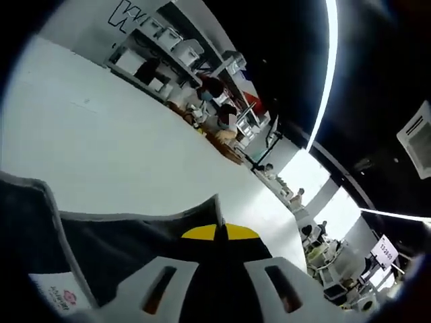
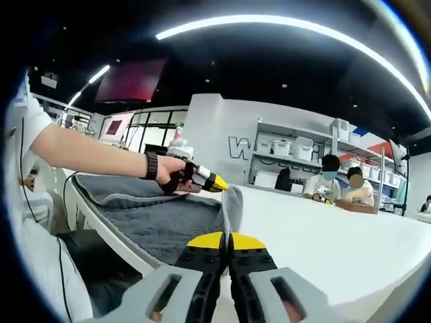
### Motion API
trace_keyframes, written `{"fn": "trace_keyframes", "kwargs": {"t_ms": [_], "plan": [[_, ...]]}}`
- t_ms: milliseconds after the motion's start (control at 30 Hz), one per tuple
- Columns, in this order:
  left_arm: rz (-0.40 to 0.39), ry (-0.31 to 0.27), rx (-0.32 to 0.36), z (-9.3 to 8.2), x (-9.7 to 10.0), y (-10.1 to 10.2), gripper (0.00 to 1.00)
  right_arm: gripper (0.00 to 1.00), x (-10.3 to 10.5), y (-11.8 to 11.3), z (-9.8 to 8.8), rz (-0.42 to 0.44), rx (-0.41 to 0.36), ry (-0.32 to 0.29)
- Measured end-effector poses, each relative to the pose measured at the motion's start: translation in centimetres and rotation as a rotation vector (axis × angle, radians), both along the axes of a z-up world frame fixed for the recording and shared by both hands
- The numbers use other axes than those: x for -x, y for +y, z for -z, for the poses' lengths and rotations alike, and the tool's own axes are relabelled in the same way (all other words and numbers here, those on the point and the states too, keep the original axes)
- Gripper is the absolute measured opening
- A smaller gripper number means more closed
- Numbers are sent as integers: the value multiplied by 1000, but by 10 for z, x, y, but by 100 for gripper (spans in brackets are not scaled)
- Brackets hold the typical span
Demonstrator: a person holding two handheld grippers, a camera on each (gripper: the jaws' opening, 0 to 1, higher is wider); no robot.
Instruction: Open the folded towel by lifting each exposed corner and separating the folded layers until the towel lies flat within the target outline without major curled edges
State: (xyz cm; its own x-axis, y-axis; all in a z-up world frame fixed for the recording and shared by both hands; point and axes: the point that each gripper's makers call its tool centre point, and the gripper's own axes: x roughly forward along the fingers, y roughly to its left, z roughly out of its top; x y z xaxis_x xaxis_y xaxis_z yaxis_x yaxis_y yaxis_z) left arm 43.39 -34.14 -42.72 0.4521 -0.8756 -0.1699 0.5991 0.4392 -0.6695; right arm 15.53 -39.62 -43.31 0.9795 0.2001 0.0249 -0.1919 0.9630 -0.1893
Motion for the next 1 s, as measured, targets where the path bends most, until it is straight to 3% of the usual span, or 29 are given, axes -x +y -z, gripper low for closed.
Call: {"fn": "trace_keyframes", "kwargs": {"t_ms": [300, 667, 1000], "plan": [[1, -6, 29, -10, -6, -9, 1, 0, 1, 2, 6, -11, 23, 25], [19, 27, 92, -21, 4, -29, 2, 0, 4, -9, 13, 18, 20, 33], [30, 25, 87, -15, 8, -42, 2, 0, 5, -16, 15, 43, 7, 32]]}}
